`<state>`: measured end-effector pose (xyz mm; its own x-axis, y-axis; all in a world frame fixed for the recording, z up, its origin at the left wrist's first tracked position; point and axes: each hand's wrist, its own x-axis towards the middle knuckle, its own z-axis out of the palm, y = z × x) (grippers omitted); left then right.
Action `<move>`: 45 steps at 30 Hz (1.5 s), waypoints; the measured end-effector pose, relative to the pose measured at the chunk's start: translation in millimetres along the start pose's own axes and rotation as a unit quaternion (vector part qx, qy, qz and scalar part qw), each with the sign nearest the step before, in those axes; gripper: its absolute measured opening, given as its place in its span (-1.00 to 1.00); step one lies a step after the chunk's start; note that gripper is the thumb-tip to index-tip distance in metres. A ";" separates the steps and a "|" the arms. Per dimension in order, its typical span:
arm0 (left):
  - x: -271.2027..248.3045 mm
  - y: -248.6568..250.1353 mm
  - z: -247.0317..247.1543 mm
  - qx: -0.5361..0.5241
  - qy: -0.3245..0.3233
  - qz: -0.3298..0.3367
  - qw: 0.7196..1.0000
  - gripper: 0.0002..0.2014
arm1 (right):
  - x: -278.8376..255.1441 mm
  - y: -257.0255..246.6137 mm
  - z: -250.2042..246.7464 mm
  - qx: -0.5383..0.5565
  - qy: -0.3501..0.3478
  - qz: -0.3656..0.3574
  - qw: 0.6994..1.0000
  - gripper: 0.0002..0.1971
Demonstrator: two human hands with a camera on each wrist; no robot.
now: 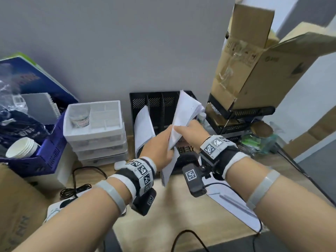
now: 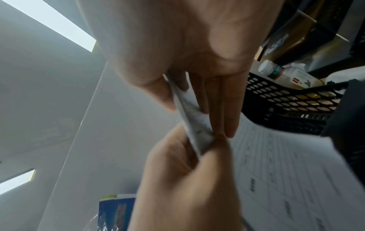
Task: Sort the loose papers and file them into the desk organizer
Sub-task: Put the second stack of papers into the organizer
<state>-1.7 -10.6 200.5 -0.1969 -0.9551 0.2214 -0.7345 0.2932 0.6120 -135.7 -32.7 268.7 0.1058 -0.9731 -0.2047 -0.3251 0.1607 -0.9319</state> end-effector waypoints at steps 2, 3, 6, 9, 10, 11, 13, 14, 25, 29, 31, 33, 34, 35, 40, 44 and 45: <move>1.7 -9.3 8.0 -0.076 -0.045 -0.002 0.996 -0.07 | 3.3 -7.3 -7.4 -0.017 0.023 -0.022 0.999 -0.88; 2.4 -17.2 14.4 -0.087 -0.064 -0.013 0.994 0.07 | 5.1 -8.9 -12.4 -0.022 0.028 -0.031 0.999 -0.83; 0.4 -31.4 28.6 -0.054 -0.115 -0.074 0.989 0.33 | 9.8 -9.9 -25.3 -0.040 0.032 -0.040 0.998 -0.71; 4.4 -39.5 37.9 -0.050 -0.113 -0.101 0.987 0.40 | 19.7 -7.0 -33.8 -0.060 0.019 -0.039 0.997 -0.69; 8.4 -44.0 41.5 -0.043 -0.112 -0.113 0.986 0.41 | 24.2 -6.1 -36.6 -0.066 0.005 -0.043 0.997 -0.72; 11.3 -48.1 42.1 -0.029 -0.113 -0.128 0.985 0.39 | 28.0 -5.2 -38.6 -0.075 -0.010 -0.047 0.996 -0.76; 16.8 -57.9 39.5 0.019 -0.097 -0.162 0.982 0.25 | 36.5 -3.2 -42.9 -0.090 -0.033 -0.053 0.994 -0.79; 19.7 -63.2 37.2 0.049 -0.078 -0.172 0.981 0.12 | 42.4 -2.1 -45.7 -0.095 -0.039 -0.055 0.993 -0.76; 46.6 -88.5 27.9 0.048 -0.051 -0.245 0.967 -0.05 | 127.9 0.3 -32.1 -0.072 -0.027 -0.065 0.995 -0.72; 57.9 -83.8 36.3 -0.014 -0.115 -0.214 0.970 -0.06 | 140.6 -10.5 -37.0 -0.090 0.009 -0.081 0.993 -0.74; 64.3 -79.2 41.8 -0.037 -0.136 -0.207 0.968 -0.06 | 145.6 -12.3 -37.6 -0.082 0.015 -0.088 0.993 -0.73; 72.3 -80.2 49.1 -0.059 -0.139 -0.210 0.966 -0.01 | 151.5 -9.7 -35.1 -0.074 0.012 -0.087 0.993 -0.71; 74.2 -81.6 51.9 -0.073 -0.134 -0.211 0.966 0.04 | 153.2 -7.4 -32.1 -0.072 0.014 -0.084 0.994 -0.71; 75.1 -81.6 53.2 -0.087 -0.127 -0.212 0.965 0.11 | 154.7 -4.8 -28.5 -0.068 0.018 -0.082 0.994 -0.71; 84.7 -88.6 62.5 -0.115 -0.055 -0.236 0.963 0.27 | 162.8 10.5 0.9 -0.003 0.043 -0.054 0.998 -0.77; 93.5 -92.9 63.7 -0.118 0.003 -0.252 0.961 0.02 | 163.4 19.2 19.4 0.061 0.026 -0.035 0.997 -0.80; 94.4 -91.5 63.6 -0.116 0.005 -0.252 0.961 -0.04 | 163.3 22.6 21.6 0.060 0.013 -0.037 0.997 -0.76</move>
<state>5.7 -130.3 117.1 0.1529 -0.9782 -0.1404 -0.5709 -0.2034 0.7954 -105.4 -184.4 207.7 0.0995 -0.9868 -0.1277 -0.2027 0.1056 -0.9735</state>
